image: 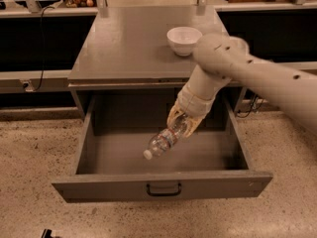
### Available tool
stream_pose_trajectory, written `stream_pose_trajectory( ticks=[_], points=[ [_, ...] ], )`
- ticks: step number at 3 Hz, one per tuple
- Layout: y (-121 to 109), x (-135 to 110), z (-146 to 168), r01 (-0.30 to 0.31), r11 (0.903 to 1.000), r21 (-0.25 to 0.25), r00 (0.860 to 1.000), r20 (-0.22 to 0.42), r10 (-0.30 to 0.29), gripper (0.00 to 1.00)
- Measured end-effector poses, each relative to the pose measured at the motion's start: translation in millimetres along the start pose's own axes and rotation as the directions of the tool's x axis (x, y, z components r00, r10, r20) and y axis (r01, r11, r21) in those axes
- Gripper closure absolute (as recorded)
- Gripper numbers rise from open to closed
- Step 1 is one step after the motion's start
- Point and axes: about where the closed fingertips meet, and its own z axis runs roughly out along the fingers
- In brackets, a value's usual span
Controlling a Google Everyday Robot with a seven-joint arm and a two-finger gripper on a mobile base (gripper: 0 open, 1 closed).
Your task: Pick water bottle from top drawer and place on counter
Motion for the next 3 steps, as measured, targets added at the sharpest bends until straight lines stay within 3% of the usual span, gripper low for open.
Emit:
stream_pose_trajectory(
  ticks=[1, 2, 3],
  points=[
    [-6.0, -26.8, -57.2, -0.097, 0.9862, 0.134, 0.993, 0.084, 0.087, 1.00],
    [-9.2, -35.1, -60.7, -0.115, 0.9813, 0.154, 0.988, 0.124, 0.096, 1.00],
    [-3.8, -38.2, -59.6, -0.128, 0.9861, 0.106, 0.989, 0.083, 0.119, 1.00]
  ],
)
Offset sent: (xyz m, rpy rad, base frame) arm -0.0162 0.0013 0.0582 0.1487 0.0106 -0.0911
